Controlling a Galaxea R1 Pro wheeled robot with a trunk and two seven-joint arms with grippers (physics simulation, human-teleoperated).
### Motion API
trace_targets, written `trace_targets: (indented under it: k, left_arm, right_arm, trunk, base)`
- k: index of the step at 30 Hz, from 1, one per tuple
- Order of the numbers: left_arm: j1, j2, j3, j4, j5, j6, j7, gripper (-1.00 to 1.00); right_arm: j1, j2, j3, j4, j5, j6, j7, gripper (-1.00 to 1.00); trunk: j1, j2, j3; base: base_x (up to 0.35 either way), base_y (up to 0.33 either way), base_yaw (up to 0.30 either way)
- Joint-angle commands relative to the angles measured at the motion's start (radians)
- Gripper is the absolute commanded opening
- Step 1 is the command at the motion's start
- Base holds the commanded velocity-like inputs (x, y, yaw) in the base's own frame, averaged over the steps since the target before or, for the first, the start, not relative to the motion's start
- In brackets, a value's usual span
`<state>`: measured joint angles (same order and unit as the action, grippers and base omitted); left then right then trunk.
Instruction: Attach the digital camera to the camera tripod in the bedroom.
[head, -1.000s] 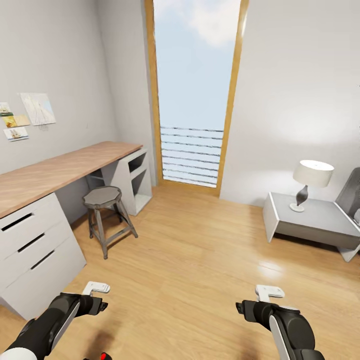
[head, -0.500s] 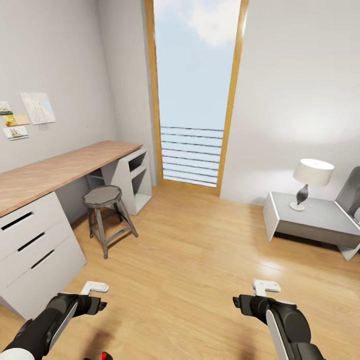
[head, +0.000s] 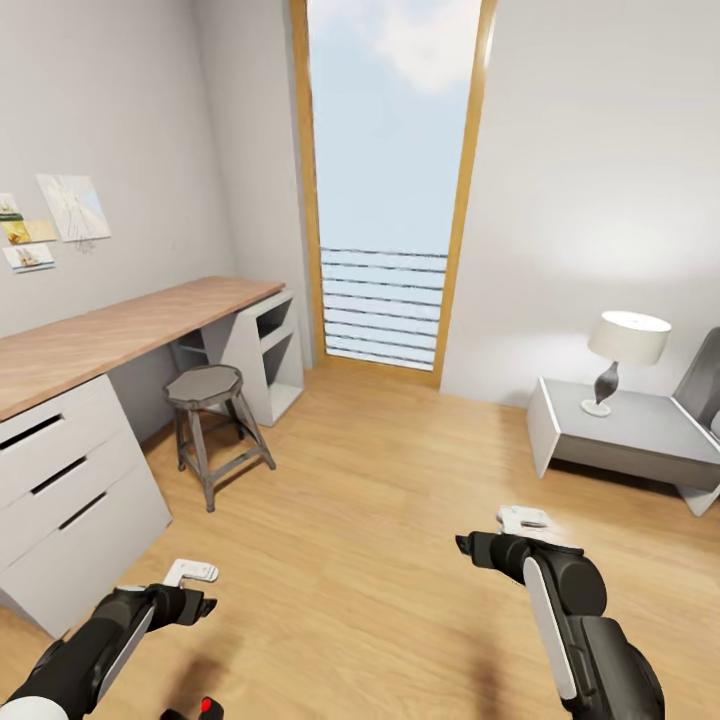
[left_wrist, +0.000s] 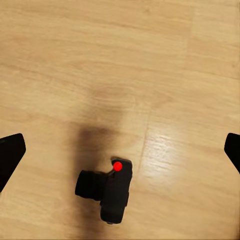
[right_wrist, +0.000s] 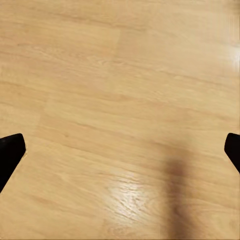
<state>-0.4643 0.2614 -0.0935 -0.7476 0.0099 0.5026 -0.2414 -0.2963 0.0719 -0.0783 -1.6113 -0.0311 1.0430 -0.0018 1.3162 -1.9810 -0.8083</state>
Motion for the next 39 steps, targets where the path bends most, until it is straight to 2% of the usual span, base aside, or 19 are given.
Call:
trace_targets:
  k: [1, 7, 16, 20, 39]
  left_arm:
    - [0.0, 0.001, -0.003, -0.001, 0.001, 0.004, -0.001, 1.0]
    - [0.0, 0.002, -0.002, 0.019, 0.003, -0.051, -0.002, 1.0]
    - [-0.001, -0.001, -0.002, 0.034, 0.004, -0.079, -0.005, 1.0]
    - [-0.002, -0.001, -0.002, 0.036, 0.005, -0.081, -0.007, 1.0]
    - [0.0, -0.003, -0.006, 0.037, -0.002, -0.111, -0.015, 1.0]
  right_arm:
    - [-0.001, 0.001, -0.002, -0.001, -0.003, 0.004, 0.0, 1.0]
    - [-0.052, -0.001, -0.002, -0.001, -0.053, 0.004, 0.0, 1.0]
    - [-0.105, 0.0, 0.001, -0.001, -0.078, 0.004, 0.0, 1.0]
    - [-0.11, 0.0, 0.003, -0.001, -0.081, 0.004, 0.0, 1.0]
    - [-0.115, 0.002, 0.006, -0.001, -0.084, 0.004, 0.0, 1.0]
  trunk:
    - [0.004, -0.008, -0.004]
    - [0.027, -0.05, -0.023]
    - [0.061, -0.113, -0.051]
    - [0.077, -0.141, -0.063]
    - [0.077, -0.141, -0.063]
  base:
    - [0.0, 0.0, 0.0]
    - [0.0, 0.0, 0.0]
    - [0.0, 0.0, -0.007]
    - [0.0, 0.0, -0.028]
    - [0.0, 0.024, -0.006]
